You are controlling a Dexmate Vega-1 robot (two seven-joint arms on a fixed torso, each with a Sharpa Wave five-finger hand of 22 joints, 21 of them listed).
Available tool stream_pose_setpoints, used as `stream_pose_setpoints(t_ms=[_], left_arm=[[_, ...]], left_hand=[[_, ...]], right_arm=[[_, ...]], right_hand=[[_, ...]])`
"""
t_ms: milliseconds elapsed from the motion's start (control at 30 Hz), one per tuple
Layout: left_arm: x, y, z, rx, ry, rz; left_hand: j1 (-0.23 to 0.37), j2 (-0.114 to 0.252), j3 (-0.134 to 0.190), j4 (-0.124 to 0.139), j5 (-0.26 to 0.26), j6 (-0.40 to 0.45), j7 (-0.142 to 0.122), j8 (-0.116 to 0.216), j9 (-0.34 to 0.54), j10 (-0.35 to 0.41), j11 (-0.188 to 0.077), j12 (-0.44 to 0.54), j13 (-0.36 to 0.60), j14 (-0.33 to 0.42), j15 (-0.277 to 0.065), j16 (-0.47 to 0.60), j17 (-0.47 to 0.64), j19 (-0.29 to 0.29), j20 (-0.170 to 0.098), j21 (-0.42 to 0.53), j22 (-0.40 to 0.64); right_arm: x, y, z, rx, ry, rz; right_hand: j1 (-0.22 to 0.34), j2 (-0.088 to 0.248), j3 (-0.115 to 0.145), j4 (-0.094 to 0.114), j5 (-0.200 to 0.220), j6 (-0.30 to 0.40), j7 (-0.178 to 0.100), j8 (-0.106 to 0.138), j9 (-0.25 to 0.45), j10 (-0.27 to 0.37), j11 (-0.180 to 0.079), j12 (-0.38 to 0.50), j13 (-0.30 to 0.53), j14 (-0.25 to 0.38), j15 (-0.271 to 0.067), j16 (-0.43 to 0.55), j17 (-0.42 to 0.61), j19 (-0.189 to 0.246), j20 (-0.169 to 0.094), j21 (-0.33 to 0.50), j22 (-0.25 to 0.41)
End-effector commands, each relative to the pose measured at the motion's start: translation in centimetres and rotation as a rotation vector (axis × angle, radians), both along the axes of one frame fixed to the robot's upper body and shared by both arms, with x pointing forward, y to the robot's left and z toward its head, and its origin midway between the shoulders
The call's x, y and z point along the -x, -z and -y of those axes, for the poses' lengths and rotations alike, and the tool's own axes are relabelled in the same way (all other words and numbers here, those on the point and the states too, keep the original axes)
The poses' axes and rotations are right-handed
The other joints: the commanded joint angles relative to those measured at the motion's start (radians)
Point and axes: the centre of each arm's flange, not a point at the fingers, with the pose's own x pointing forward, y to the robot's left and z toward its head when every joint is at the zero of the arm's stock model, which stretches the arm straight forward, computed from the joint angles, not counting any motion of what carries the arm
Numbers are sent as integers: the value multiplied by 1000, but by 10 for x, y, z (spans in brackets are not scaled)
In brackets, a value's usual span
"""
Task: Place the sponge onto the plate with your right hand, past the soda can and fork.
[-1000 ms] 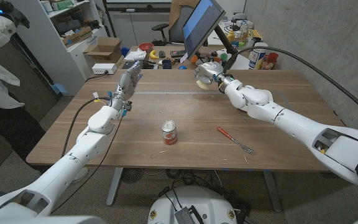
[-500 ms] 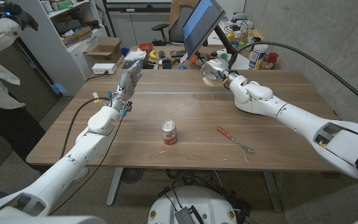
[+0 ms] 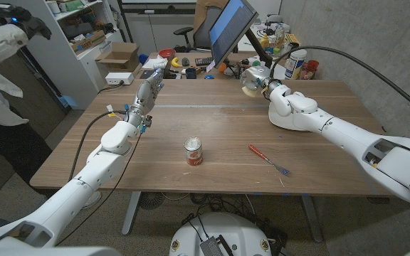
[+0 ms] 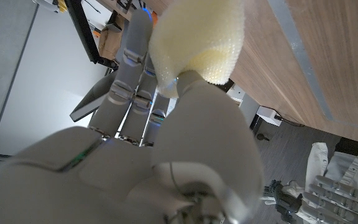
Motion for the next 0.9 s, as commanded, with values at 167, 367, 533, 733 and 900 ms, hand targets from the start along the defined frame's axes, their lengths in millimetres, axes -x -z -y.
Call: stream_pose_setpoints(t_ms=[167, 367, 533, 733, 900], left_arm=[[3, 0, 3, -10, 8, 7], [4, 0, 5, -6, 16, 9], [5, 1, 4, -13, 10, 7], [4, 1, 6, -12, 14, 1], [4, 1, 6, -13, 14, 5]], left_hand=[[-11, 92, -3, 4, 2, 7, -5, 0, 5, -9, 4, 4, 5, -6, 2, 2, 5, -2, -2, 0, 2], [-12, 92, -4, 4, 2, 8, -5, 0, 5, -9, 4, 4, 5, -6, 2, 2, 6, -2, -2, 0, 2], [-12, 92, -4, 4, 2, 8, -5, 0, 5, -9, 4, 4, 5, -6, 2, 2, 6, -2, -2, 0, 2], [-12, 92, -5, 4, 2, 9, -4, 0, 5, -9, 3, 4, 5, -6, 1, 2, 6, -2, -2, 0, 2], [-12, 92, -5, 4, 2, 8, -4, 0, 5, -10, 3, 4, 5, -6, 1, 2, 6, -2, -2, 0, 2]], right_arm=[[-8, 11, 52, -42, 144, -41], [-7, 18, 74, -28, 197, -56], [-3, 21, 89, -1, 239, -61], [-2, 23, 100, 23, 267, -89], [-1, 26, 106, 34, 285, -79]], right_hand=[[61, 48, -4, 3, 7, 37, 23, 6, 3, 2, -4, 41, 3, 85, -147, -9, 8, -59, -106, 14, 2], [61, 47, -6, 4, 7, 38, 22, 7, 2, 1, -8, 42, 6, 85, -147, -14, 12, -65, -106, 21, 1], [62, 47, -7, 4, 7, 39, 22, 7, 0, -2, -9, 40, 7, 84, -147, -18, 14, -69, -106, 26, 0], [63, 45, -8, 4, 8, 41, 22, 10, 2, -8, -13, 40, 12, 81, -147, -25, 17, -77, -106, 30, 0], [63, 46, -9, 5, 9, 43, 23, 11, 1, -6, -15, 40, 12, 78, -147, -31, 19, -84, -107, 35, -1]])
